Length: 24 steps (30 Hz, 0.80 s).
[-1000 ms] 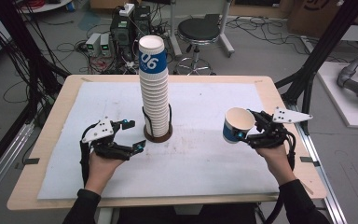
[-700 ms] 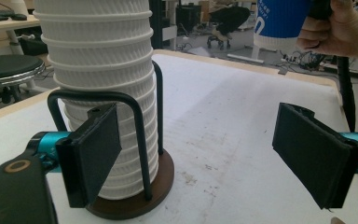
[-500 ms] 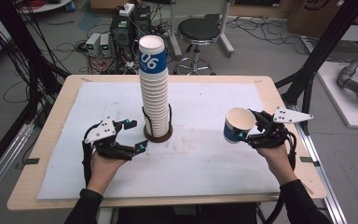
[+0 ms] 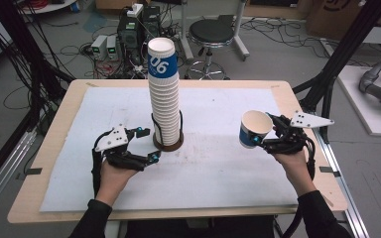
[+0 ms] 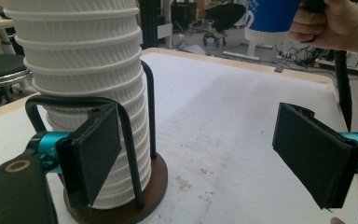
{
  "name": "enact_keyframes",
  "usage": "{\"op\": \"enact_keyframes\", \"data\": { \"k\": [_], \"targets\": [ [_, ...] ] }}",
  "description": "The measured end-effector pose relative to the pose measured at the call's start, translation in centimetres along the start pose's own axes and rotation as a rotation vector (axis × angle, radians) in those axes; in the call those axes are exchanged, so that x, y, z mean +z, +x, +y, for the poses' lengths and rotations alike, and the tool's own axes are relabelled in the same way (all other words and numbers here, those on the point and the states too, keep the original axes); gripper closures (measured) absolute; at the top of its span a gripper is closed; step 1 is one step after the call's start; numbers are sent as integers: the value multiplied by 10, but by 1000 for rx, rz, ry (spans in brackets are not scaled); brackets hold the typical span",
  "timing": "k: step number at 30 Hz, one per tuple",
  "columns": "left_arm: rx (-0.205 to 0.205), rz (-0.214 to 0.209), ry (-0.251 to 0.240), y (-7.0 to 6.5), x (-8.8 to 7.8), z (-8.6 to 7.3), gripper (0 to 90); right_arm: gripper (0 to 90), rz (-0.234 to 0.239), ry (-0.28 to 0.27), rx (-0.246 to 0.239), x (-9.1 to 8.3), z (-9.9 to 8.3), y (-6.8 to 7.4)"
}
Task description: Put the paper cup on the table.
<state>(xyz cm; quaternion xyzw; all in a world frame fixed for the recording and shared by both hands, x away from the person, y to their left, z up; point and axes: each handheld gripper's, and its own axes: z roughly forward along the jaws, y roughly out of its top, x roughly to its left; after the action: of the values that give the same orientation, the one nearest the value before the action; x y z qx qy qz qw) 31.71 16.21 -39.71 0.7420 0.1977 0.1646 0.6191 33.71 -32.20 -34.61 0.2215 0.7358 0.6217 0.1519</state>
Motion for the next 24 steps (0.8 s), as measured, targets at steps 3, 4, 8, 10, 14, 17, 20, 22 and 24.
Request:
{"op": "enact_keyframes", "data": {
  "k": [3,4,8,10,14,17,20,22,24],
  "targets": [
    [-3,3,-4,0,-2,0,154,205,-17,6,19,4,-1,-5],
    [-4,5,-5,1,-2,0,154,204,-28,9,19,5,-2,-7],
    [-3,3,-3,0,-2,0,153,203,-69,3,28,10,-5,-16],
    [-1,4,-1,-1,-1,0,154,202,-105,6,24,12,-6,-20],
    [-2,4,2,-1,0,-1,153,201,-152,6,57,16,-10,-31],
    [-7,3,4,-1,0,-2,154,201,-170,8,68,19,-13,-37],
    [-9,4,5,-1,1,-2,154,202,-178,11,82,22,-15,-42],
    [-10,0,4,-1,1,-3,154,202,-185,11,95,24,-17,-44],
    [-7,-3,8,-2,2,-3,153,203,-200,14,105,27,-20,-46]
  ]
}}
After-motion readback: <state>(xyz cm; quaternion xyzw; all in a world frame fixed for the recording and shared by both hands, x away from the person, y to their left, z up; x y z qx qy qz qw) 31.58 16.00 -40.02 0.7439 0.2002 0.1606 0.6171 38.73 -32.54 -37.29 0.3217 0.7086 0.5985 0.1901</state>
